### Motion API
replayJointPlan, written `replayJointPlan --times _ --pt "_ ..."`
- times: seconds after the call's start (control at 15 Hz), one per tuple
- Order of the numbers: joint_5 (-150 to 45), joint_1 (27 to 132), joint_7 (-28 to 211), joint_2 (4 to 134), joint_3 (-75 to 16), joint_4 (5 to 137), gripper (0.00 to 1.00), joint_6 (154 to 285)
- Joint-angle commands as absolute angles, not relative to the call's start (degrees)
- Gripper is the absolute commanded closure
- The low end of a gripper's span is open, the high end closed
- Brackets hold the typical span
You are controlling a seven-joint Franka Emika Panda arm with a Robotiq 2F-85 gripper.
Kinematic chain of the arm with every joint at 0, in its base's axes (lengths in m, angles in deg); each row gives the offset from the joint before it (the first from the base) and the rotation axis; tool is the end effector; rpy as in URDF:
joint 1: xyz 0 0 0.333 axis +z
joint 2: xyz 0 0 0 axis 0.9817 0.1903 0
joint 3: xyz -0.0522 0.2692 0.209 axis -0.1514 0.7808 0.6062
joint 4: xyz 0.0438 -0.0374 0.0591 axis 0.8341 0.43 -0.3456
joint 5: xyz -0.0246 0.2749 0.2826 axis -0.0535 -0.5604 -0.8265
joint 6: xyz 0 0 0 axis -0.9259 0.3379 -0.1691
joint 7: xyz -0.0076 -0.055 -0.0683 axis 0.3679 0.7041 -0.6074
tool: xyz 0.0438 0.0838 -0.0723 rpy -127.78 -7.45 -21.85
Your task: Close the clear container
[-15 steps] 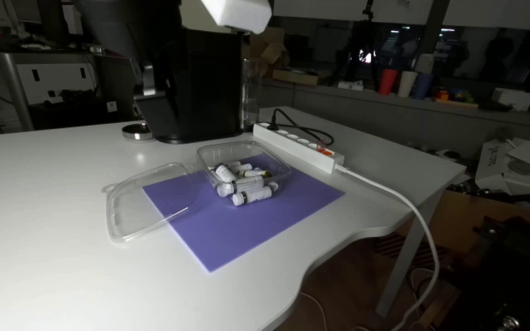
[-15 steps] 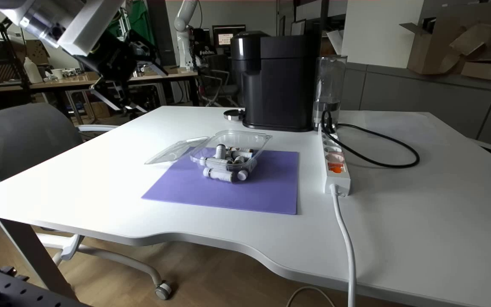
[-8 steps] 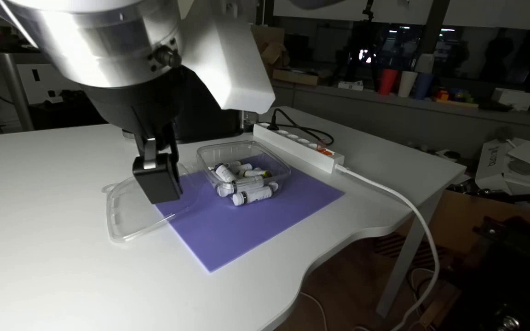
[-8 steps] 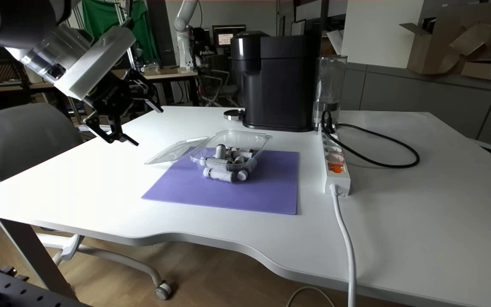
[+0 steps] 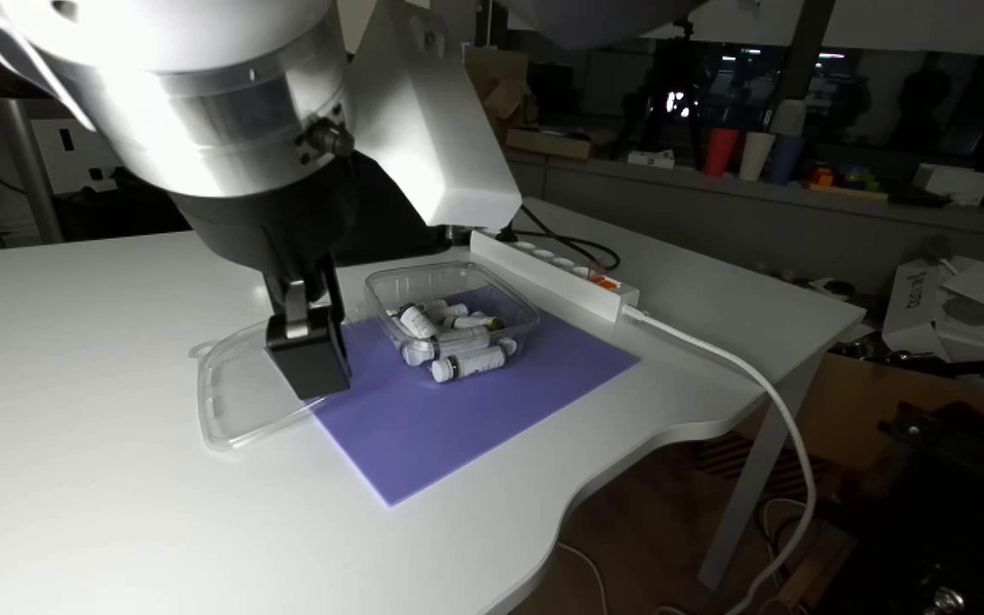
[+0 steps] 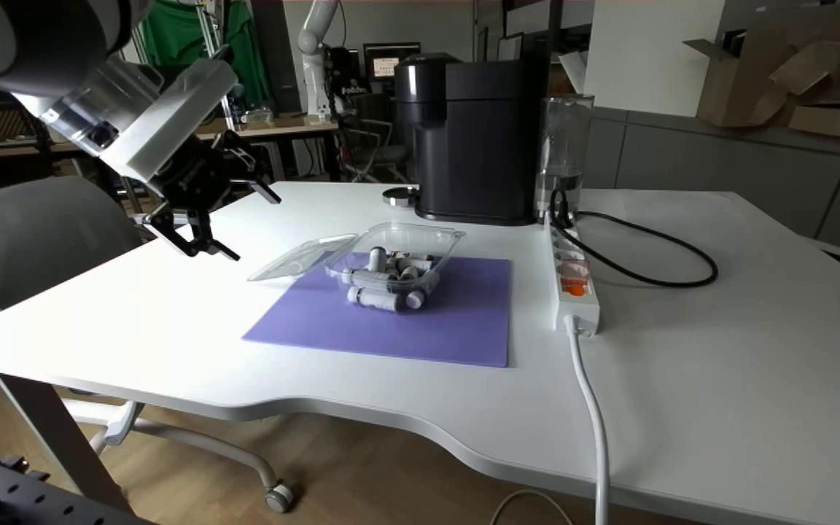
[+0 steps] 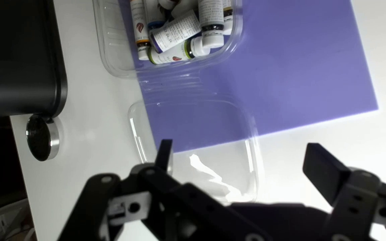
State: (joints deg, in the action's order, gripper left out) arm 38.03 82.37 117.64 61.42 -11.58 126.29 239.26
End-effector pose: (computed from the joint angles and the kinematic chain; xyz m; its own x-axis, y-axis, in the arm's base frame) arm 0.3917 0.1563 0.2088 0.3051 0.9439 -0.1262 0.8174 -0.1915 0.5434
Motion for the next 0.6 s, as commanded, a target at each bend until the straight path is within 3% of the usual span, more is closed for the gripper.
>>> replayJointPlan --times 0.0,0.53 --pt "42.47 82.55 118.77 64.23 -11.82 125.27 0.0 238.19" --pt "51.93 84.81 122.4 69.77 -12.27 122.86 0.0 228.5"
